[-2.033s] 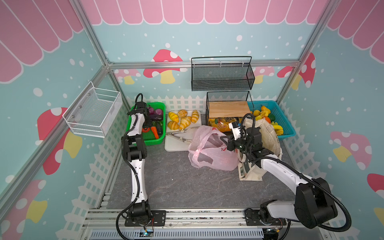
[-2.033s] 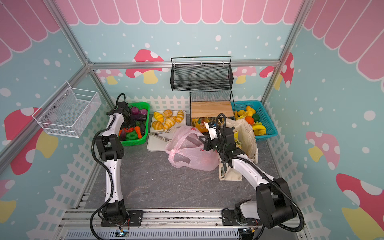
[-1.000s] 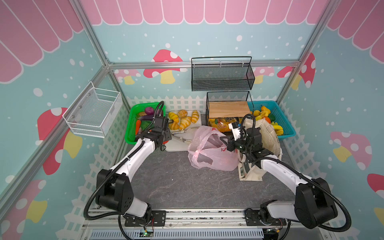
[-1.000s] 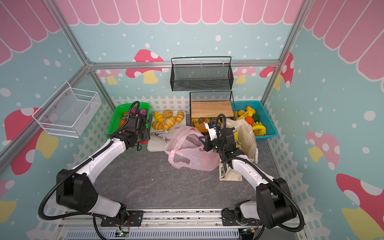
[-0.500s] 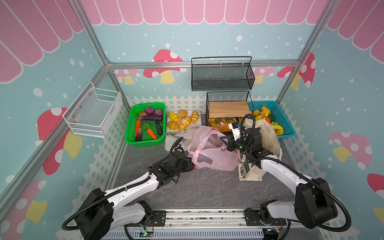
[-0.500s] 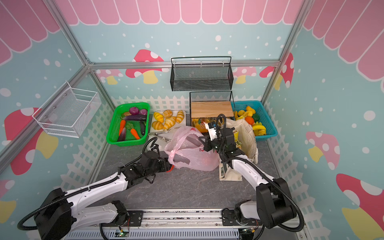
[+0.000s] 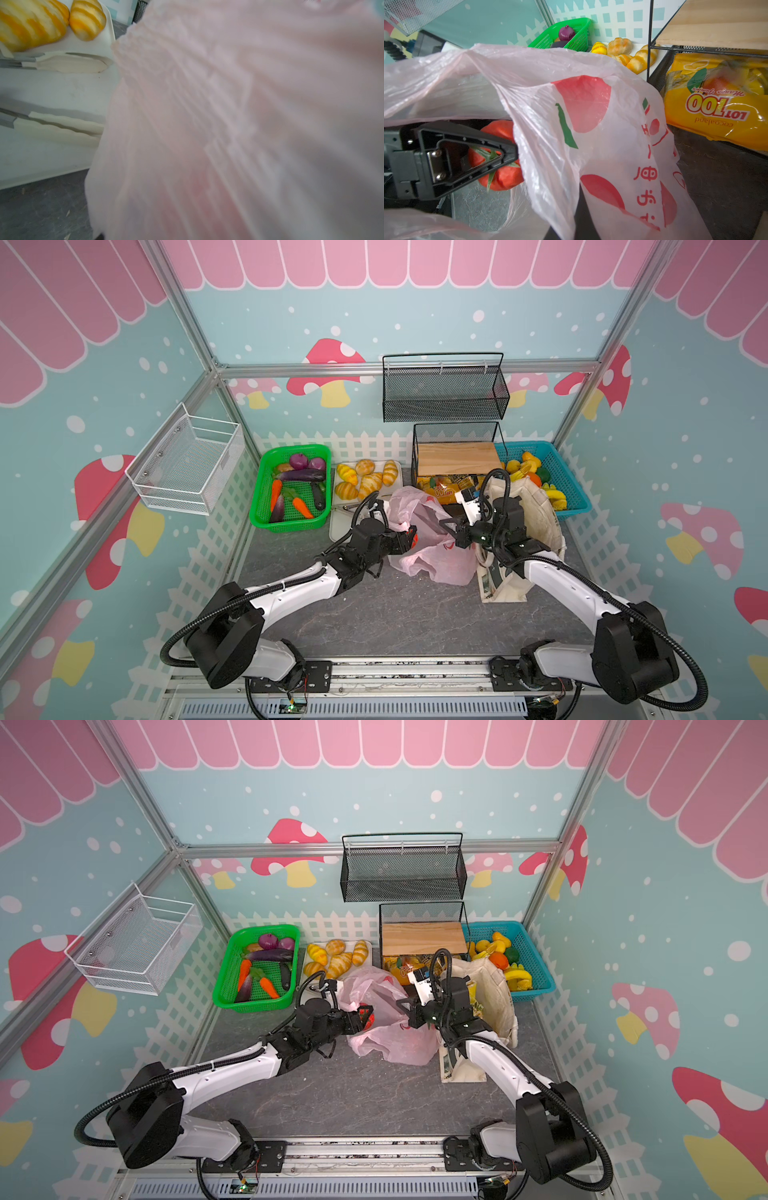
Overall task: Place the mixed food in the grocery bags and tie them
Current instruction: 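Open the left gripper inside the bag and return it to the green basket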
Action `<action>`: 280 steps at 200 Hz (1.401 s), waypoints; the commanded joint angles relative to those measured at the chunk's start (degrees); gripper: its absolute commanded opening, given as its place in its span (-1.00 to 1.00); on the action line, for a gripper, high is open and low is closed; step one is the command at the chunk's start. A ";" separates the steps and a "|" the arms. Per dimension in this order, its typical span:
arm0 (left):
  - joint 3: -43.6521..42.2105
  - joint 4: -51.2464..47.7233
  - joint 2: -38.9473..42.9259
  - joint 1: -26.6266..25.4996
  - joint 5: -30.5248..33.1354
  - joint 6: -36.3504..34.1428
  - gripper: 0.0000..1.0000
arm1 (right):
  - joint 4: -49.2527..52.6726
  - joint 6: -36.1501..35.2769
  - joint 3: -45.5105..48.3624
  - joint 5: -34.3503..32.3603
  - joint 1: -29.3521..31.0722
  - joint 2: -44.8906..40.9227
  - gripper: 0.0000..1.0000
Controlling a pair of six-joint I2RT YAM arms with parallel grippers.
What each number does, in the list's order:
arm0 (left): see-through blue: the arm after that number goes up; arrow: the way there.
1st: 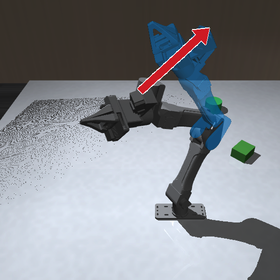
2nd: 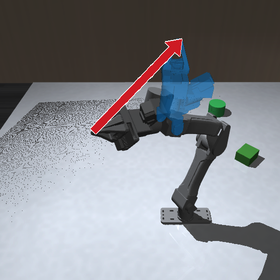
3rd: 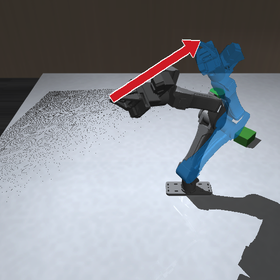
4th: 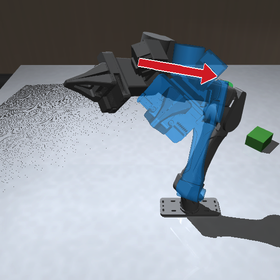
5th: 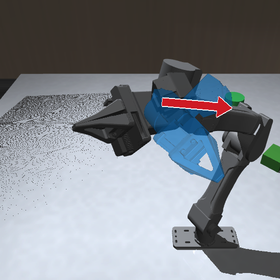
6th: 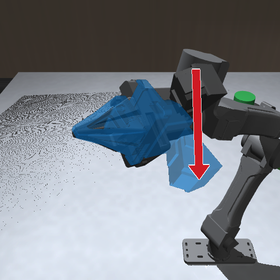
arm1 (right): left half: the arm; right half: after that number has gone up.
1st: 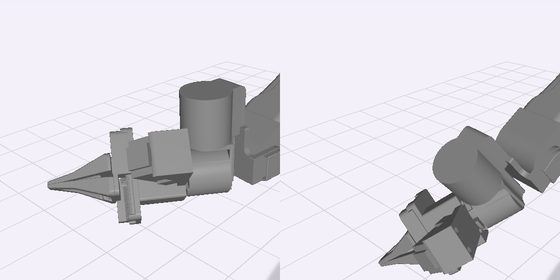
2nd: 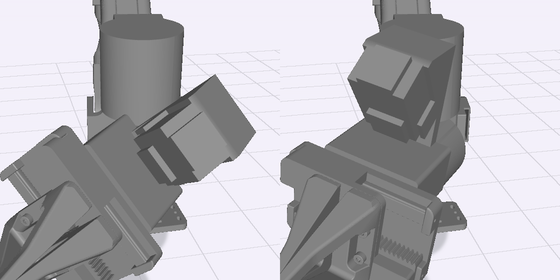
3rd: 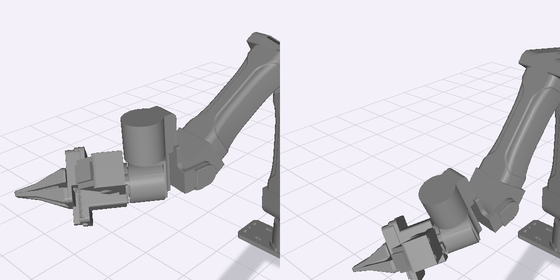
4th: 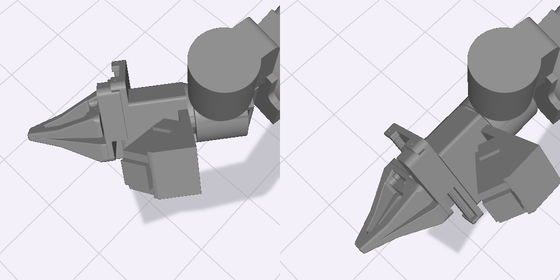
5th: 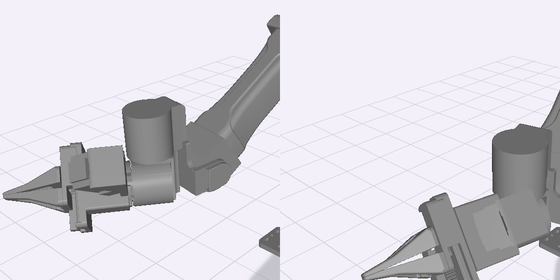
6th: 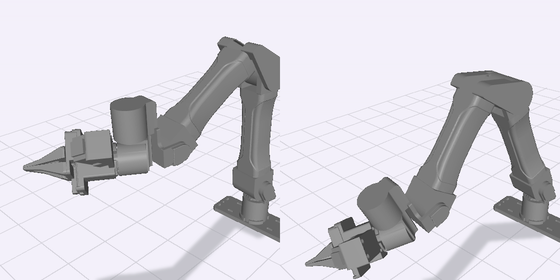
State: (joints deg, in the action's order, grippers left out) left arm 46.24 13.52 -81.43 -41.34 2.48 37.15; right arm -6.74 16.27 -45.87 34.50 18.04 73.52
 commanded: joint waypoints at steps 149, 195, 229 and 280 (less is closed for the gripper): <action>5.00 6.52 -14.04 -6.91 3.39 -3.54 0.80 | -6.52 6.13 3.18 0.50 -0.01 -3.42 -1.00; 1.31 -7.31 -3.04 -4.99 -5.69 -11.15 0.78 | -3.18 4.12 2.71 -5.58 -0.88 -3.13 -1.00; -5.86 -14.88 9.09 -1.10 -12.46 -14.91 0.77 | -3.72 4.12 2.63 -6.41 -1.17 -1.67 -1.00; -8.45 -23.49 22.59 8.91 -13.47 -13.18 0.76 | -4.90 4.15 2.96 -7.43 -1.34 -1.61 -1.00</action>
State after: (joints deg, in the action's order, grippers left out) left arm 37.28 -3.66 -63.07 -35.70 -10.55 24.62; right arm -11.51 21.41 -43.13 28.29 17.21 71.53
